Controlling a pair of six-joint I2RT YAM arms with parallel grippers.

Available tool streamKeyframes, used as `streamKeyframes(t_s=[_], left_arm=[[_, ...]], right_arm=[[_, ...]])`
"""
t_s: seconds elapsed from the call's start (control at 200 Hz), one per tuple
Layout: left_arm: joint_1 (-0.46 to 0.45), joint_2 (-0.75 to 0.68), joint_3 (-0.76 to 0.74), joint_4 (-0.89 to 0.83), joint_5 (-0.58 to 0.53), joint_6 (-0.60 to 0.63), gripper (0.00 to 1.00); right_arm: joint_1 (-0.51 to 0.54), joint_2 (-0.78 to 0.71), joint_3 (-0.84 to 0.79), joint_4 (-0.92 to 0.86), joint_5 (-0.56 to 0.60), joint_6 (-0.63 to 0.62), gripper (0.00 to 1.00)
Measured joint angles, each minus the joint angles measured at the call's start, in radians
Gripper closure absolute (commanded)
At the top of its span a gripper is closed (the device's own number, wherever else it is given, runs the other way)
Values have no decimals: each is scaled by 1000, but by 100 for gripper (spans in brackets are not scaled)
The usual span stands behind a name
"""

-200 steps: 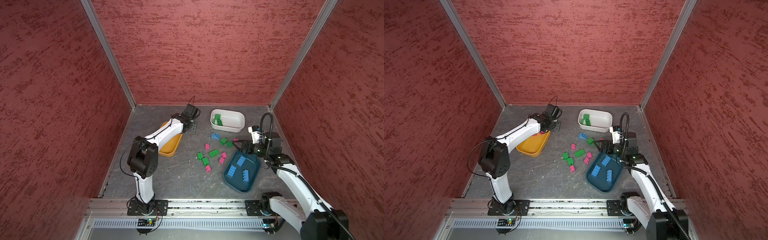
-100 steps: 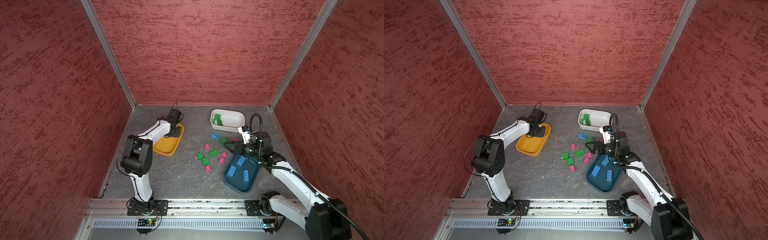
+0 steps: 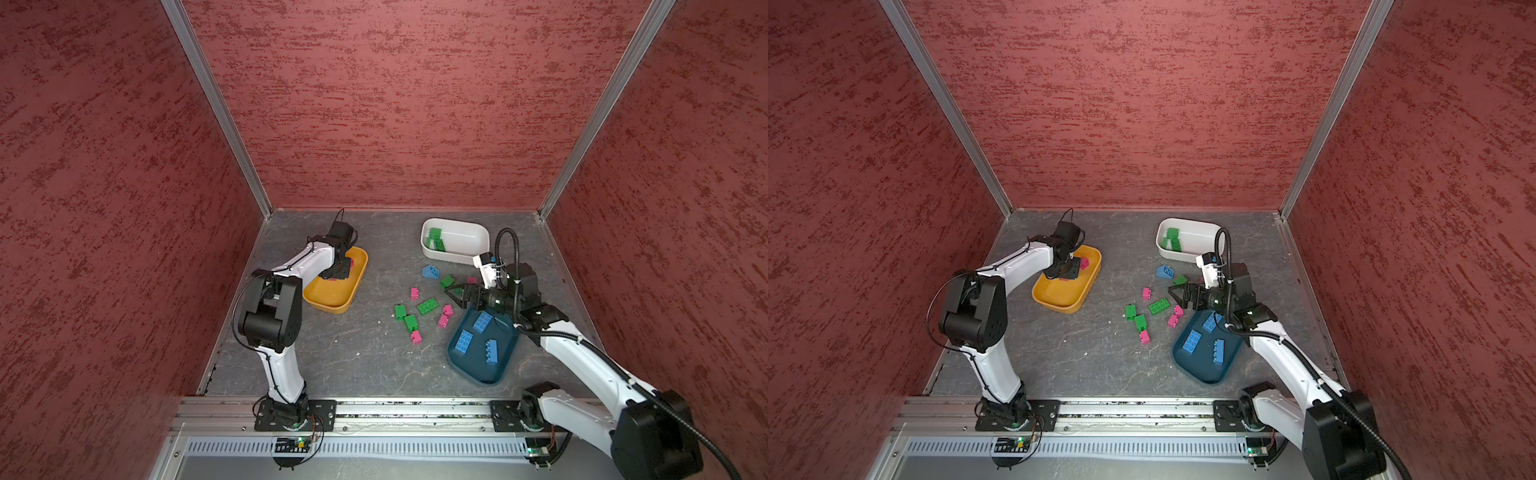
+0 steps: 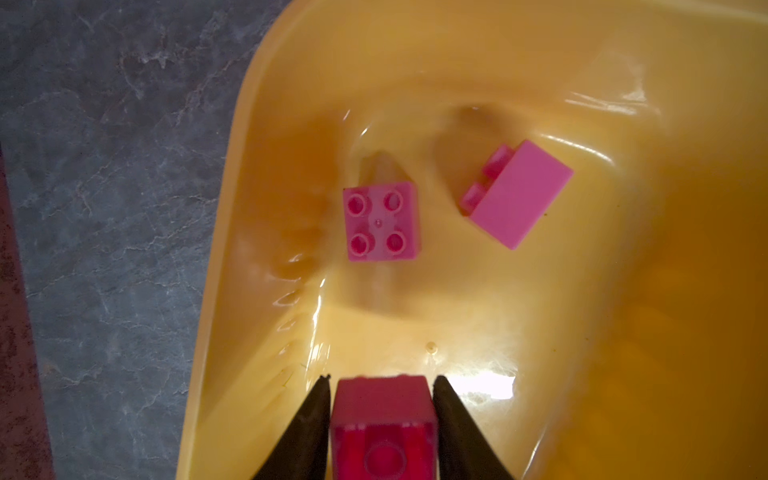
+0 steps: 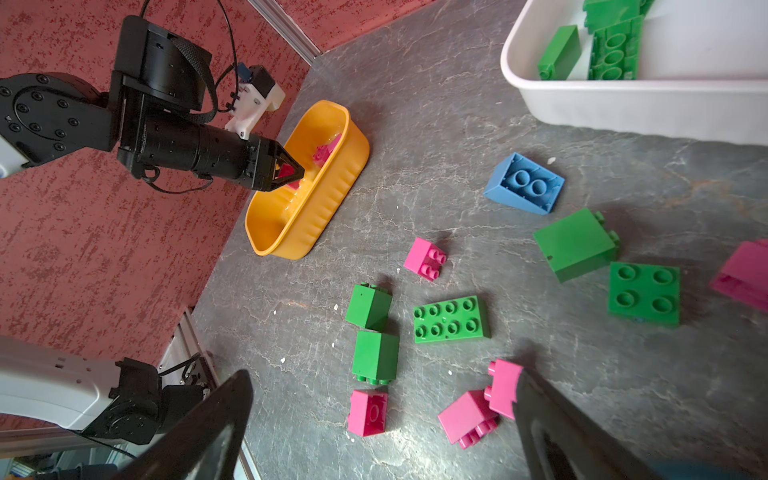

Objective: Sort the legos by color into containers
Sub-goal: 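Open the left gripper to drop the pink brick into the tray, then move the left gripper to another pink brick and grasp it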

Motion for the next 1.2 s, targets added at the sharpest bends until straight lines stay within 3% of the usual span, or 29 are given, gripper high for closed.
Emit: streamKeyframes(t_s=[0.09,0.351,0.601,0.882,1.197], left_arm=[[0,-5,0,-2,11,-5,39],[-23,-137,0,-22,150,-62,35],[-209,-226,0,-21,272,-159,31],[-412,-80,40,48,344,-283,33],[-503,137,154,95,311,-333,44]], right_arm=[[0,-1,0,-11,14,-7,1],[0,-25,4,-72,73,-32,1],[-2,-56,18,-132,138,-63,1],[-21,-83,24,-184,181,-85,1],[-35,-102,24,-219,206,-105,1]])
